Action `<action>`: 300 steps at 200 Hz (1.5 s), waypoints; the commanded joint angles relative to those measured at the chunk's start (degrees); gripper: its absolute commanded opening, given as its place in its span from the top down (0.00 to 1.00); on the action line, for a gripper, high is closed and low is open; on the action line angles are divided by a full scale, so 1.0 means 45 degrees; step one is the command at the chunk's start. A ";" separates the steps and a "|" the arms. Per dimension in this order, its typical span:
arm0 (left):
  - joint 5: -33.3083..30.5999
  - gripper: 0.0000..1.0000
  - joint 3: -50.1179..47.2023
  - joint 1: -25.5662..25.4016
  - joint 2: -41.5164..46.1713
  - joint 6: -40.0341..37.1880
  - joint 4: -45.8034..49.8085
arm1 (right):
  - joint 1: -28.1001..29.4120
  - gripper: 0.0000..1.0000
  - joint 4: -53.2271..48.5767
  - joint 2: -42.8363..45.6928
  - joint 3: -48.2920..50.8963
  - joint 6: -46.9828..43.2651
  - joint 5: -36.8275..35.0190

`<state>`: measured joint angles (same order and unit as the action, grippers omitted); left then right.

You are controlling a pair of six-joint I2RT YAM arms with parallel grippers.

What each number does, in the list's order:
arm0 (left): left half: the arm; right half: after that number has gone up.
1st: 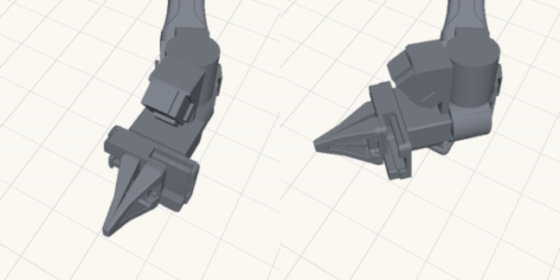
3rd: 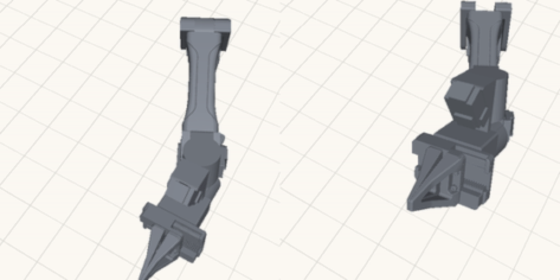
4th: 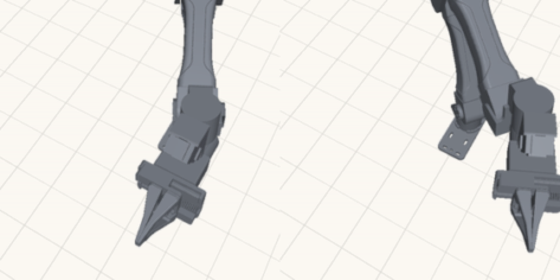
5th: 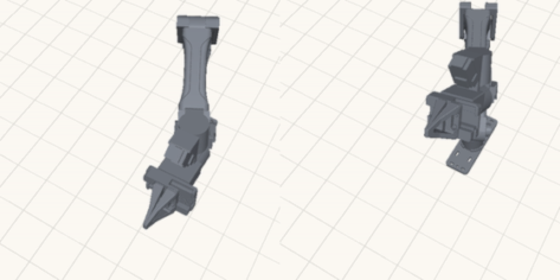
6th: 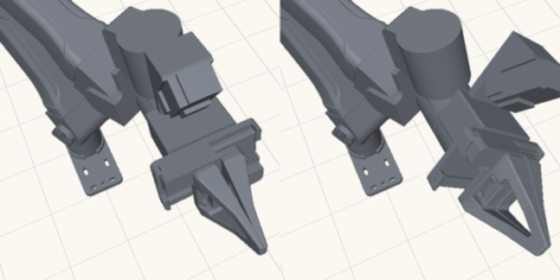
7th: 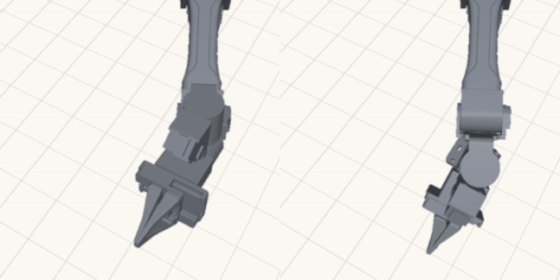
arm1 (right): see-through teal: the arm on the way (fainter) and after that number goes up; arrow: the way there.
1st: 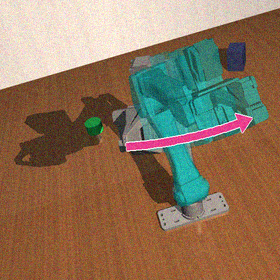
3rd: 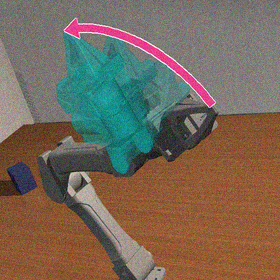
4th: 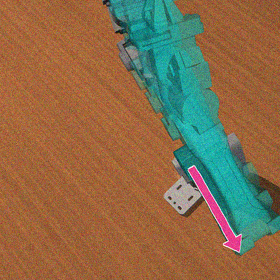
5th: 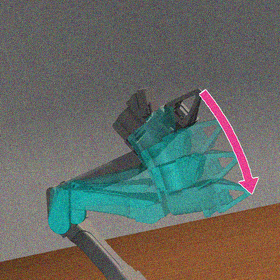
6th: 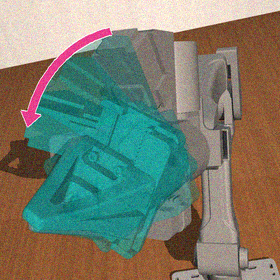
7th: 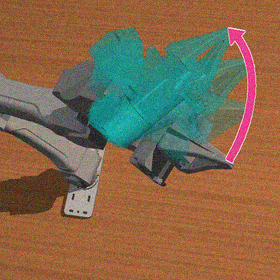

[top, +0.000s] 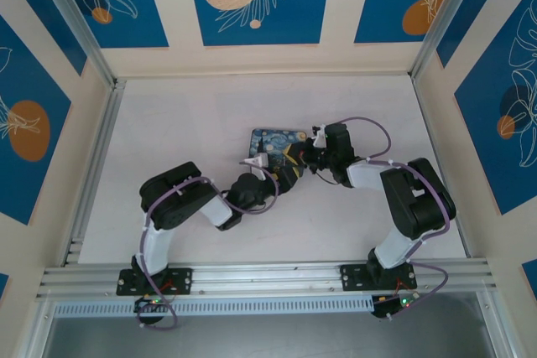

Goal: Unlock the padlock with the key

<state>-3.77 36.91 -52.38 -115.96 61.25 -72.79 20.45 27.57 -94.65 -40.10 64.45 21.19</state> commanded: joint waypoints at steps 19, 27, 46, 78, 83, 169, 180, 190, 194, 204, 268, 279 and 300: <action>-0.0449 0.17 -0.0248 -0.0424 -0.0320 0.0748 -0.0763 | -0.0012 1.00 -0.0291 -0.0418 0.0180 -0.0063 -0.0042; -0.0679 0.17 -0.0406 -0.0480 -0.0173 0.0801 -0.0901 | -0.0012 1.00 -0.0267 -0.0429 0.0153 -0.0064 -0.0017; -0.1053 0.19 -0.0575 -0.0604 0.0219 0.0813 -0.0796 | -0.0005 1.00 -0.0222 -0.0489 0.0139 -0.0057 0.0019; -0.1397 0.21 -0.0498 -0.0601 0.0088 0.0949 -0.0387 | -0.0032 1.00 -0.0064 -0.0674 0.0119 -0.0015 0.0067; -0.1470 0.21 -0.0471 -0.0606 -0.0009 0.1025 -0.0382 | -0.0022 1.00 -0.0053 -0.0687 0.0133 -0.0006 0.0095; -0.2226 0.38 -0.0467 -0.0470 -0.0730 0.1314 0.0484 | -0.0080 1.00 0.0087 -0.0805 0.0237 0.0019 0.0174; -0.2243 0.42 -0.0488 -0.0448 -0.0745 0.1290 0.0527 | -0.0091 1.00 0.0045 -0.0822 0.0237 0.0005 0.0174; -0.2286 0.45 -0.0506 -0.0431 -0.0769 0.1290 0.0551 | -0.0091 1.00 0.0061 -0.0839 0.0219 -0.0005 0.0174; -0.2287 0.46 -0.0492 -0.0430 -0.0775 0.1300 0.0564 | -0.0091 1.00 0.0046 -0.0841 0.0218 -0.0022 0.0174; -0.2306 0.48 -0.0502 -0.0430 -0.0809 0.1310 0.0573 | -0.0091 1.00 0.0060 -0.0855 0.0205 -0.0005 0.0174; -0.2300 0.60 -0.0318 -0.0372 -0.0910 0.1349 0.0753 | -0.0091 1.00 0.0123 -0.0882 0.0289 0.0029 0.0175; -0.2291 0.62 -0.0310 -0.0356 -0.0915 0.1349 0.0796 | -0.0086 1.00 0.0123 -0.0919 0.0290 0.0036 0.0174; -0.2258 0.67 -0.0251 -0.0318 -0.0949 0.1349 0.0833 | -0.0090 1.00 0.0150 -0.0912 0.0277 0.0037 0.0193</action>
<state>-13.61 35.53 -54.24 -118.30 67.18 -73.17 20.12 31.73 -96.66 -40.07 64.88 22.92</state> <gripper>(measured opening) 0.348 0.034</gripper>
